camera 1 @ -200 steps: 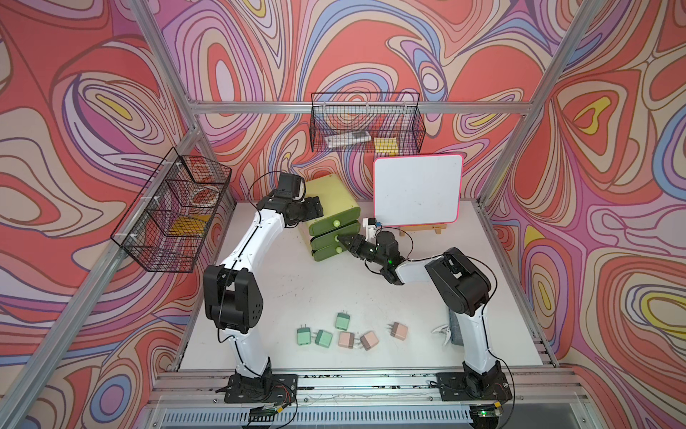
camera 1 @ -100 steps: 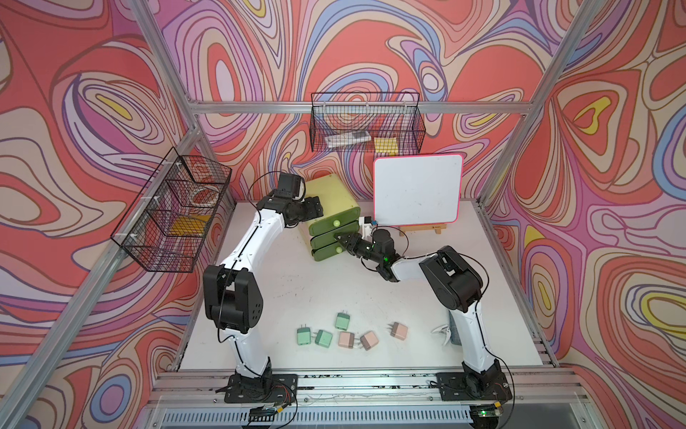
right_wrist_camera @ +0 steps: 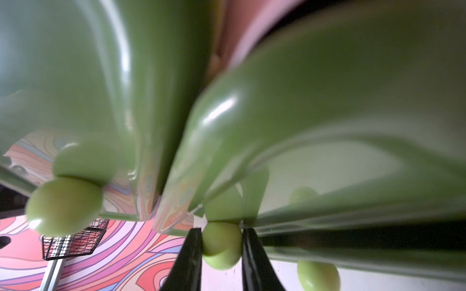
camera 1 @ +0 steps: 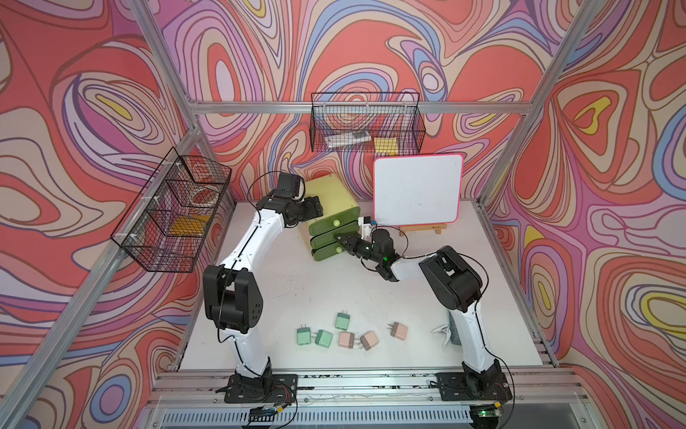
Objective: Place the plugs into the drawer by color
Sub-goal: Open the drawer in the storage box.
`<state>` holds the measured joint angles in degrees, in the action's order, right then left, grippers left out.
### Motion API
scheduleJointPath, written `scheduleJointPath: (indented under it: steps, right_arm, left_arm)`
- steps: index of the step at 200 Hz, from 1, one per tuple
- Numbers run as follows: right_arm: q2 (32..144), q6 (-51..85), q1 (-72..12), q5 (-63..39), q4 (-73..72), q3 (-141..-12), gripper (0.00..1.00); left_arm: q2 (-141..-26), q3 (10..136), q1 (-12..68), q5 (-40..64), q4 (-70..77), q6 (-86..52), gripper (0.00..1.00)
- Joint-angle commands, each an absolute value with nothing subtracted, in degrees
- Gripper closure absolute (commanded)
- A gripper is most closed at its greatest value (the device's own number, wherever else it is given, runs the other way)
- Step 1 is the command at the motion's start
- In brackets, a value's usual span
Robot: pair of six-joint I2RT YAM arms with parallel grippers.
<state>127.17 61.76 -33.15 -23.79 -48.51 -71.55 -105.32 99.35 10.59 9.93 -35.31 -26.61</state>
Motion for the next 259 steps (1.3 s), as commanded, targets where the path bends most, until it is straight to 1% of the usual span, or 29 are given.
scheduleJointPath:
  steps: [1, 92, 177, 218, 259]
  right_arm:
    - [122.7, 57.8, -34.0, -22.3, -44.7, -69.4, 0.9]
    - [112.3, 51.4, -35.8, -18.8, -39.1, -60.3, 0.9]
    - [106.1, 54.6, -35.9, -18.7, -39.4, -52.1, 0.9]
    - [102.2, 53.8, -36.8, -17.5, -37.6, -47.4, 0.88]
    - [102.1, 53.8, -37.1, -16.6, -38.1, -44.2, 0.86]
  left_arm:
    - [-106.8, 96.9, 9.9, 7.1, -41.7, -25.5, 0.16]
    - [-106.9, 96.9, 9.8, 7.4, -41.5, -25.3, 0.16]
    - [-106.1, 96.2, 9.8, 7.4, -41.2, -25.4, 0.16]
    - [-106.0, 96.0, 9.8, 7.7, -41.0, -25.5, 0.16]
    - [-105.8, 95.7, 9.7, 7.9, -40.8, -25.6, 0.16]
